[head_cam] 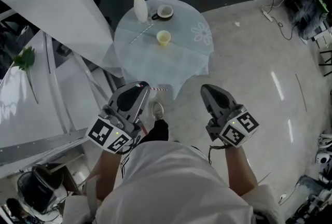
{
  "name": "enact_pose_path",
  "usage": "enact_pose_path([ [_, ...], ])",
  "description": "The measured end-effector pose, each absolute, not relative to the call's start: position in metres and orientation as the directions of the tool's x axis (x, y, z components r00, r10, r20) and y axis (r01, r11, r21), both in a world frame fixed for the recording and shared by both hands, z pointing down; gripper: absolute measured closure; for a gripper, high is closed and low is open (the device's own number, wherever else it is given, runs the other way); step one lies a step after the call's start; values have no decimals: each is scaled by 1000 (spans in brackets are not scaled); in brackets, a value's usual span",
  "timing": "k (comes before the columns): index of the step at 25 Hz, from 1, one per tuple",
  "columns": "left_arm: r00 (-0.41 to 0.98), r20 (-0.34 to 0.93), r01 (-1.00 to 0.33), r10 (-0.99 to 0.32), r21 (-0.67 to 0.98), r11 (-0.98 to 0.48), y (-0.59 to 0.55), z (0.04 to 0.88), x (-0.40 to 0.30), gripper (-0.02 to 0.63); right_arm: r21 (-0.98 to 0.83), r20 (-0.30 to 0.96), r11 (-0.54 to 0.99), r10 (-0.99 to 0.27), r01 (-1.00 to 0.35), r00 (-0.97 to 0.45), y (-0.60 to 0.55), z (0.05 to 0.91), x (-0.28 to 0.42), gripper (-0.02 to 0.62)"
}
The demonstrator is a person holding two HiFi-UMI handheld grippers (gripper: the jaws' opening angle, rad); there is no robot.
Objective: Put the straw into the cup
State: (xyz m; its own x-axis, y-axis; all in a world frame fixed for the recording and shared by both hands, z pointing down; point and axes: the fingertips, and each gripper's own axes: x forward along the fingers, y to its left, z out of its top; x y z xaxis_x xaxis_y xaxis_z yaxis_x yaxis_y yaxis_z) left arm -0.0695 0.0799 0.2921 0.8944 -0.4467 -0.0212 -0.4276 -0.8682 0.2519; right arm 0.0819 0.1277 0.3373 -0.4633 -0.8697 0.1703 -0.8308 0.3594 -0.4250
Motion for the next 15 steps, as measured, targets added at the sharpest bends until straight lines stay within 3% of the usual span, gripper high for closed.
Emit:
enact_pose_path([
  [15,892,-20,-426,-452,301,-853,-29,296,-89,575,-390,214,363,-858,-846,-467,10,329,50,575],
])
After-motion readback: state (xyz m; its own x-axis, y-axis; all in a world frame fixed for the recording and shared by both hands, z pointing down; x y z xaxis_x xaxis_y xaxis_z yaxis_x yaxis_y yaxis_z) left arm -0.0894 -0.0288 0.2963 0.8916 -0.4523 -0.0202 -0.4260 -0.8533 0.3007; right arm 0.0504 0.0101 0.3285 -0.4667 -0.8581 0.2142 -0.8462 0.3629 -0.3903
